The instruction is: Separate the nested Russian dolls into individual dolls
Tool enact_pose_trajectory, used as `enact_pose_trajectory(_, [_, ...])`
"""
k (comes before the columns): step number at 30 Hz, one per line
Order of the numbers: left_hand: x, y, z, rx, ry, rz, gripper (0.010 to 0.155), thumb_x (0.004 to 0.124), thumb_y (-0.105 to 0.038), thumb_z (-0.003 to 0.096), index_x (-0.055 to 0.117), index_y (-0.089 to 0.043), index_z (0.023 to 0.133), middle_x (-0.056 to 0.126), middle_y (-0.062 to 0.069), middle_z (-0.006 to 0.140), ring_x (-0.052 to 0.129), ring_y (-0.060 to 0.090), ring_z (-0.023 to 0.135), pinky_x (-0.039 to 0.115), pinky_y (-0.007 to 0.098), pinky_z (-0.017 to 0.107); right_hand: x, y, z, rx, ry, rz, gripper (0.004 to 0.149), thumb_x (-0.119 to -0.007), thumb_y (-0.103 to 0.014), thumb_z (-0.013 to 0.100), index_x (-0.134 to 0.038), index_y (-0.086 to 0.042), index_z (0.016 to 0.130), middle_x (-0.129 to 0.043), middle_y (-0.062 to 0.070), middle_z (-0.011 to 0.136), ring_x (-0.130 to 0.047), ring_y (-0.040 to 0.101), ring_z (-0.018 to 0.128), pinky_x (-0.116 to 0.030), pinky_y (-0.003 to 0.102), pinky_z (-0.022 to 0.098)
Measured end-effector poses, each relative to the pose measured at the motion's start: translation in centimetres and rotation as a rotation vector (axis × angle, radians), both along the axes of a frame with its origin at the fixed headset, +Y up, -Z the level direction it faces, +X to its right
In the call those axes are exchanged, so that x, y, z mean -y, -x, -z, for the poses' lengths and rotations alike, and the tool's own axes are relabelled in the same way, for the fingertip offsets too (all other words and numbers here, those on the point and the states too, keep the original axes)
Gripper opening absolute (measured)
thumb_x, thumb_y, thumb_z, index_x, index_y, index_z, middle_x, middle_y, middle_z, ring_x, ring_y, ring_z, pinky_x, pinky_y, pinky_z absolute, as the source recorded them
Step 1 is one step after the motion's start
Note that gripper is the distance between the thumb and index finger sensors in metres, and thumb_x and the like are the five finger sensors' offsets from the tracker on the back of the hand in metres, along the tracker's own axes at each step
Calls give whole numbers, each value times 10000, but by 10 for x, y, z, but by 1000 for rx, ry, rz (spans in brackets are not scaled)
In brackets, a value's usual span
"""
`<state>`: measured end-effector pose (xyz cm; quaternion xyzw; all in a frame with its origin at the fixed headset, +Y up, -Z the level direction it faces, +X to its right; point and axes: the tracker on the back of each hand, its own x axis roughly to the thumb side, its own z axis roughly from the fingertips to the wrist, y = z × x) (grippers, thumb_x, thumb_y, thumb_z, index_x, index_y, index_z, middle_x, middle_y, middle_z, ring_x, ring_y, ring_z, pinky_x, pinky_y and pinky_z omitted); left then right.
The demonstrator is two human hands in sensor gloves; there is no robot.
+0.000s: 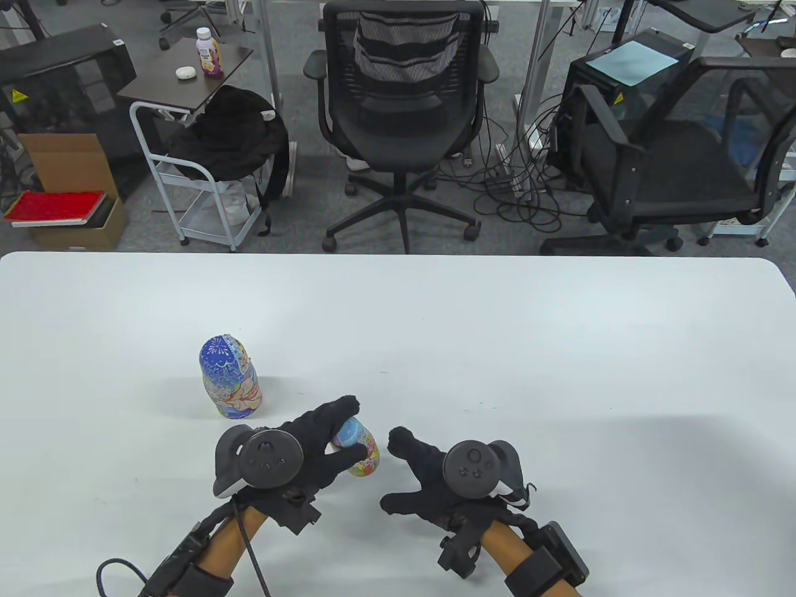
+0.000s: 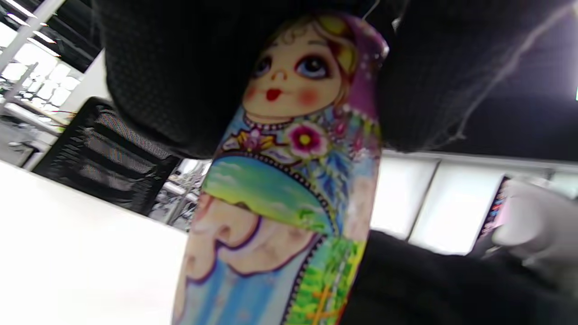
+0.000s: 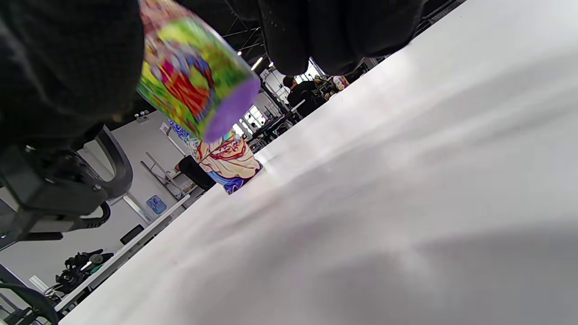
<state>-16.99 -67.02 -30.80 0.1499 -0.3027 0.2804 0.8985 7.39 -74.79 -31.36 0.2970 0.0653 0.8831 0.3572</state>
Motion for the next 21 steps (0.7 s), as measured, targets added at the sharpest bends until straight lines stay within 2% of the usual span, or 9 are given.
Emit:
enact_pose_trajectory(3, [-5, -8, -9, 40, -40, 7, 721, 859, -542, 489, 688, -97, 1029, 881, 207, 920, 1016, 390, 674, 929, 379, 484, 1, 4, -3, -6, 16, 44, 1012, -875, -564, 372, -385, -61, 1102, -667, 259, 1071, -707, 463, 963, -645, 534, 707])
enact_pose_trajectory(7, [-5, -16, -16, 102, -10, -26, 720, 861, -540, 489, 689, -98, 1031, 883, 209, 919, 1018, 390, 668, 928, 378, 482, 1, 8, -6, 3, 22, 79, 1004, -876, -571, 365, -402, -71, 1096, -689, 240, 1060, -731, 447, 954, -661, 522, 704])
enact_pose_trajectory(11, [-5, -20, -19, 152, -1, -18, 719, 864, -529, 486, 687, -99, 1034, 874, 210, 931, 1011, 399, 678, 924, 383, 490, 1, 8, -7, 14, -12, 98, 929, -906, -558, 343, -526, -89, 1048, -825, 180, 960, -858, 391, 874, -749, 483, 658])
enact_pose_trajectory(14, [-8, -19, -19, 197, 39, -42, 715, 866, -514, 483, 683, -99, 1036, 862, 215, 946, 999, 408, 693, 918, 392, 500, -1, 7, -6, -13, -22, 125, 923, -932, -567, 317, -586, -91, 1028, -896, 149, 892, -924, 352, 823, -794, 465, 635])
enact_pose_trajectory(17, [-10, -14, -17, 245, 85, -81, 713, 867, -505, 484, 678, -103, 1042, 851, 216, 960, 988, 415, 708, 909, 399, 515, 0, 7, -5, -65, 41, 171, 922, -944, -558, 307, -601, -96, 1028, -910, 148, 884, -936, 345, 815, -798, 464, 637])
enact_pose_trajectory(21, [-17, -5, -18, 249, 77, -109, 716, 863, -510, 490, 669, -108, 1049, 845, 209, 971, 982, 410, 724, 902, 397, 527, 3, 8, -4, -73, 48, 169, 913, -950, -545, 303, -610, -101, 1025, -907, 153, 892, -930, 354, 821, -795, 468, 638])
